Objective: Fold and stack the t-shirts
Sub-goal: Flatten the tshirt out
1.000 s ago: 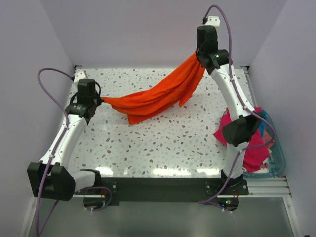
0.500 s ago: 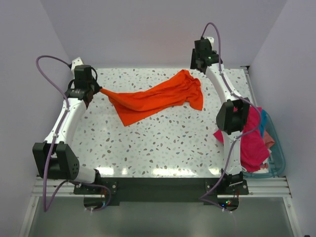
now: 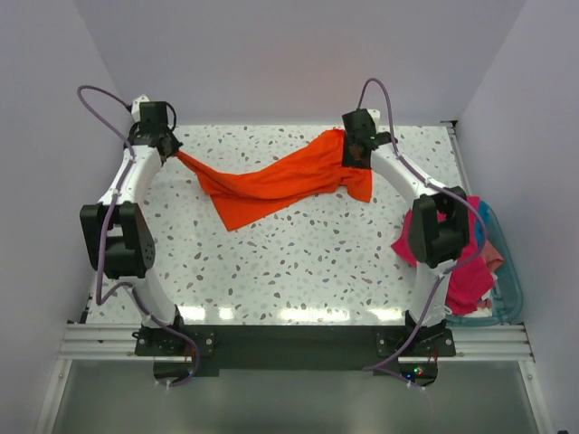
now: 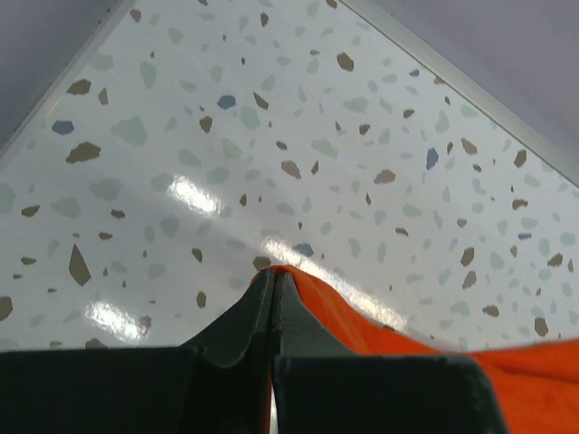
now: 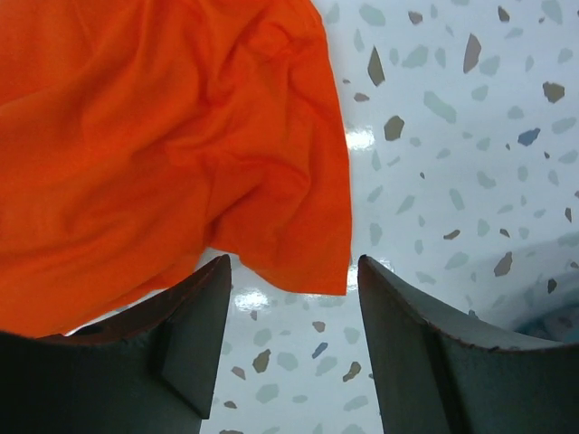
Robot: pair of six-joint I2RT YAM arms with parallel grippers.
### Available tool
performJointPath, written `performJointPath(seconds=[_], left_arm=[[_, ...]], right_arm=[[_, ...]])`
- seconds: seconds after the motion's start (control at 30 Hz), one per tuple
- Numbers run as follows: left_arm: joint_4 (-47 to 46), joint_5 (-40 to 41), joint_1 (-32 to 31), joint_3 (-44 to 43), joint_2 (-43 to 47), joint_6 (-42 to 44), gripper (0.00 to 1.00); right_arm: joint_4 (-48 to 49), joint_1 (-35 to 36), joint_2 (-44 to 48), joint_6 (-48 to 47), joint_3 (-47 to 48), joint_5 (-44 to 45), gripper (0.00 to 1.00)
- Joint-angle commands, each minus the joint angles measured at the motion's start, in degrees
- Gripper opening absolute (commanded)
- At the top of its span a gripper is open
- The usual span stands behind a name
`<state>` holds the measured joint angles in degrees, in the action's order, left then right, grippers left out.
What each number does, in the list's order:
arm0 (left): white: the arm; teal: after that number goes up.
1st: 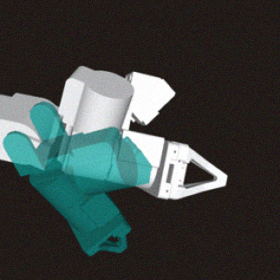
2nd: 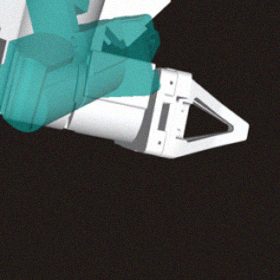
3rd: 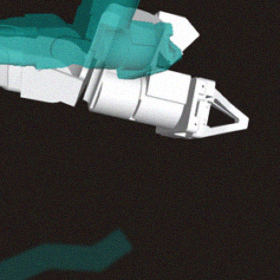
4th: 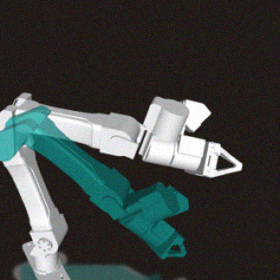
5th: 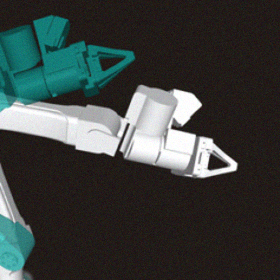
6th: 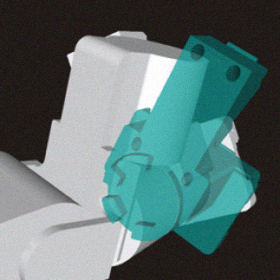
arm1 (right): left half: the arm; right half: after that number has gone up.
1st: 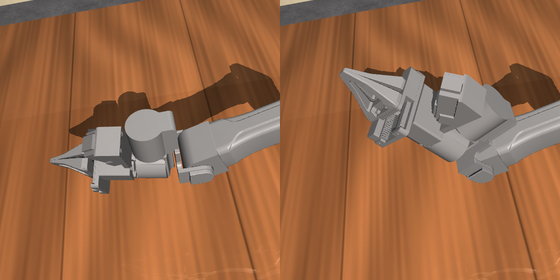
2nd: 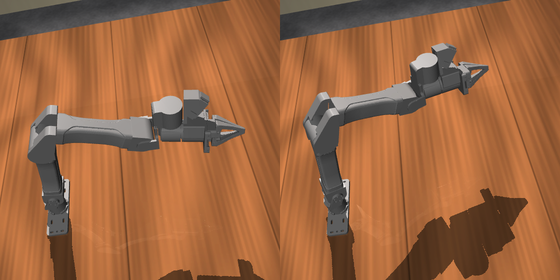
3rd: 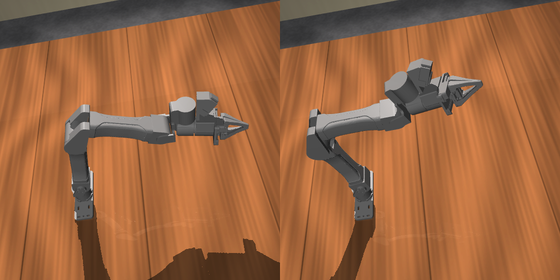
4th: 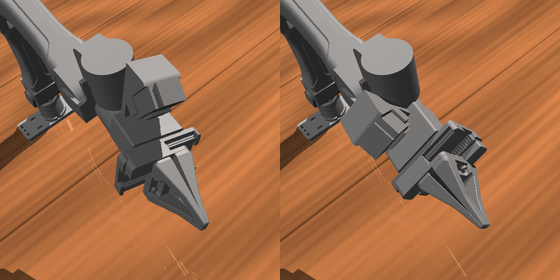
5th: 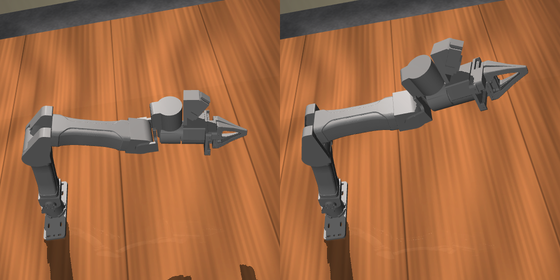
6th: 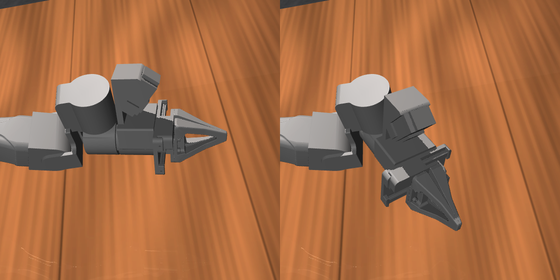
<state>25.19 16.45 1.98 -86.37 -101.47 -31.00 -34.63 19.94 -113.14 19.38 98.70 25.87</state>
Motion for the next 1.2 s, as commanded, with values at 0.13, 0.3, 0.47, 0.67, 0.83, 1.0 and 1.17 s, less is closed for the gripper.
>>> performJointPath(seconds=[0.13,0.3,0.47,0.67,0.83,1.0,1.17], left_arm=[[0.47,-1.77,3.56,-12.15,-8.21,0.06,0.1],[0.21,-4.67,3.65,-11.2,-8.05,-0.72,0.6],[-0.4,-3.88,1.72,0.72,0.8,-3.35,0.67],[-3.31,6.82,-9.94,22.6,14.61,-11.26,0.64],[-1.73,11.14,-17.7,31.6,18.67,-19.51,0.59],[-0.94,13.96,-24.47,35.65,18.59,-24.01,0.58],[-1.98,14.23,-26.24,35.31,15.61,-24.28,0.59]], right_arm=[[0.18,-4.47,-5.68,4.18,-1.14,-1.52,0.61],[0.62,-6.41,-7.18,5.49,-2.28,-5.91,0.61],[1.93,-6.41,-6.48,6.72,-6.31,-7.67,0.61],[6.06,-6.41,-4.46,9.97,-13.08,-10.92,0.59],[7.21,-6.32,-4.1,10.77,-15.02,-11.98,0.59],[8.26,-6.23,-3.4,11.47,-16.16,-12.68,0.58],[9.05,-5.79,-2.17,11.65,-17.04,-12.33,0.58]])
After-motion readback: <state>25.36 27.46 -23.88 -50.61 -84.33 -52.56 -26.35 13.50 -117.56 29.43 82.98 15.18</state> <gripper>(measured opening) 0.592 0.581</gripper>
